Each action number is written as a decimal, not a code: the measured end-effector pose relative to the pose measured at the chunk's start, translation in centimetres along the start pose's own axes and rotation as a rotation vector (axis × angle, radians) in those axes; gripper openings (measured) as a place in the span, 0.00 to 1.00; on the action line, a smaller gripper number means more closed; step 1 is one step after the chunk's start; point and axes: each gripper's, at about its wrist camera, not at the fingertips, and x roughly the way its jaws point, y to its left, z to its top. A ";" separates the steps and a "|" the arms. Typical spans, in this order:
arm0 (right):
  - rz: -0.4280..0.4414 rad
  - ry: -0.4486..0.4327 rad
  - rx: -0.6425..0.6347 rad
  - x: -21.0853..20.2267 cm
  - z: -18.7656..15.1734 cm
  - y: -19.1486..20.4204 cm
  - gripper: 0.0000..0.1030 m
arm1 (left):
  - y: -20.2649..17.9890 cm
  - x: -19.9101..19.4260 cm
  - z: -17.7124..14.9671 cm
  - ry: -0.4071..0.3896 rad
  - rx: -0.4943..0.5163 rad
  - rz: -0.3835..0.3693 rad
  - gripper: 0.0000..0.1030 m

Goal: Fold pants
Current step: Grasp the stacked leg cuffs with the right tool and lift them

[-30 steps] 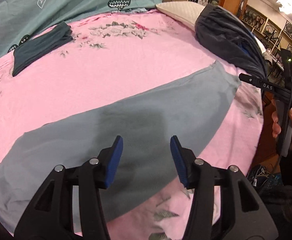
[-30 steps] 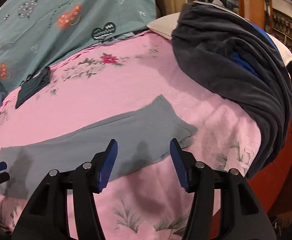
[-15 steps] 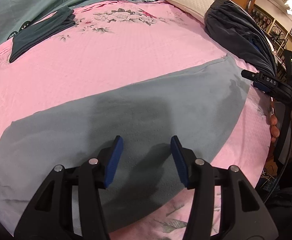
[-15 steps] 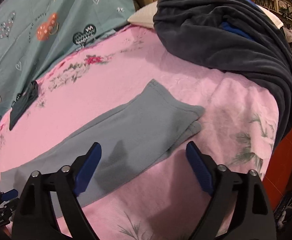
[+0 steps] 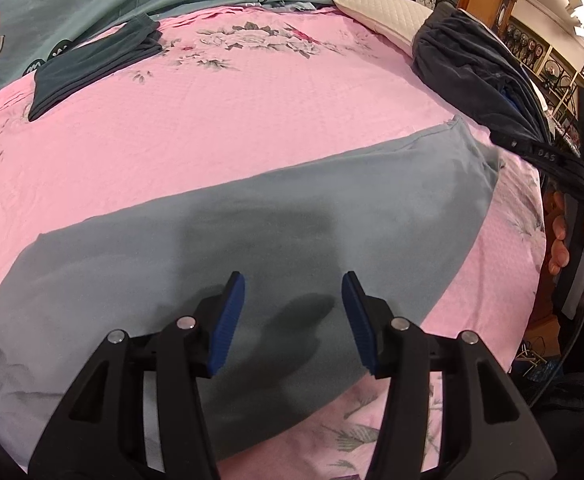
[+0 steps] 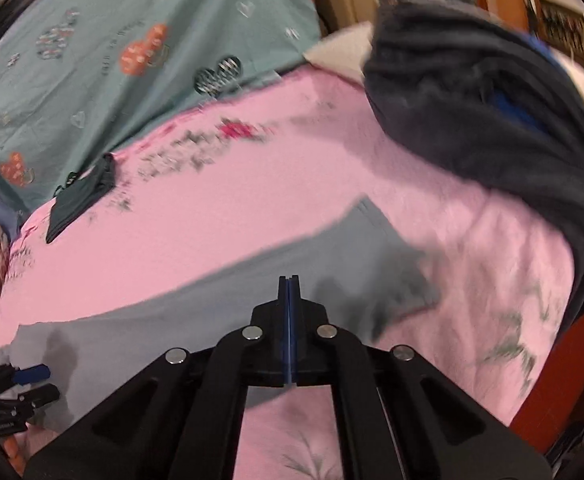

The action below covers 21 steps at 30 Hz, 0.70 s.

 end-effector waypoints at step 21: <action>-0.119 0.183 0.154 4.4 -1.0 -3.3 0.22 | 0.7 -0.3 -0.3 -0.015 -0.015 -0.009 0.55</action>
